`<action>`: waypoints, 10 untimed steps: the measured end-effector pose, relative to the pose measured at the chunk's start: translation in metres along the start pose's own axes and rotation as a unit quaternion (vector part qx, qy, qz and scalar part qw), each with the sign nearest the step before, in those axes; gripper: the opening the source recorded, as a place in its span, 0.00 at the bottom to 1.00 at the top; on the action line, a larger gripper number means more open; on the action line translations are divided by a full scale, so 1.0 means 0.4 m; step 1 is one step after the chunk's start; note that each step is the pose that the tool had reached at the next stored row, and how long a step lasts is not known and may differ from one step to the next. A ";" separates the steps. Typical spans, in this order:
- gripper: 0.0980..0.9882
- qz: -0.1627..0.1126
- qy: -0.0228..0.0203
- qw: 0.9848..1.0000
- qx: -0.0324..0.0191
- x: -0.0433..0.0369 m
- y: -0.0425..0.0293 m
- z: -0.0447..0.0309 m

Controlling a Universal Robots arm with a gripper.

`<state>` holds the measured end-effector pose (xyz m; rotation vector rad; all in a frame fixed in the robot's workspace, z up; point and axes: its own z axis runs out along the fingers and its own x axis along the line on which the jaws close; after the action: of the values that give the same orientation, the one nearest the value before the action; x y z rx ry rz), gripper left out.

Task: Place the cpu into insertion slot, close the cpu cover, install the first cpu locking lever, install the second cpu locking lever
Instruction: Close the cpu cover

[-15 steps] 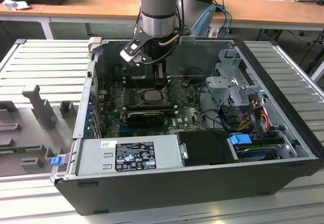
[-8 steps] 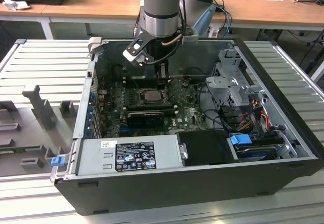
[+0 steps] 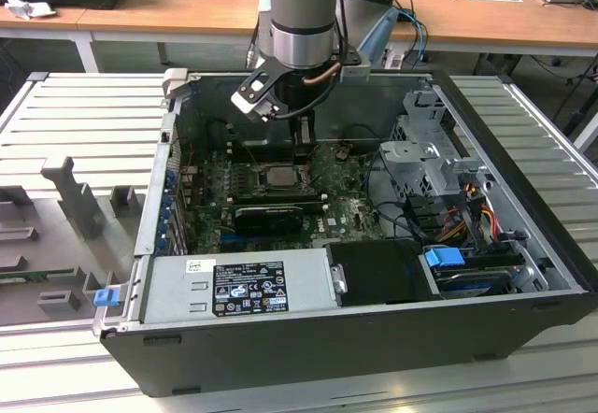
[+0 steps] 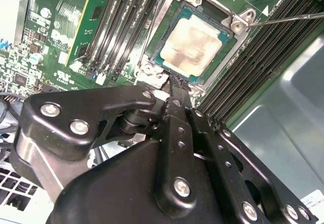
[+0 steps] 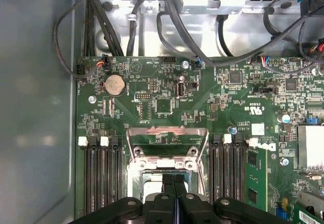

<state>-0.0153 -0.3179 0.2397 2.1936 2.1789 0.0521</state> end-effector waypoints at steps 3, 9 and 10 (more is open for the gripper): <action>0.01 0.000 0.000 1.000 0.000 0.001 0.006 -0.006; 0.01 0.000 0.000 1.000 0.000 0.003 0.008 -0.027; 0.01 0.000 0.000 1.000 0.000 0.003 0.008 -0.028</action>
<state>-0.0127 -0.3166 0.2509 2.1931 2.1787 0.0516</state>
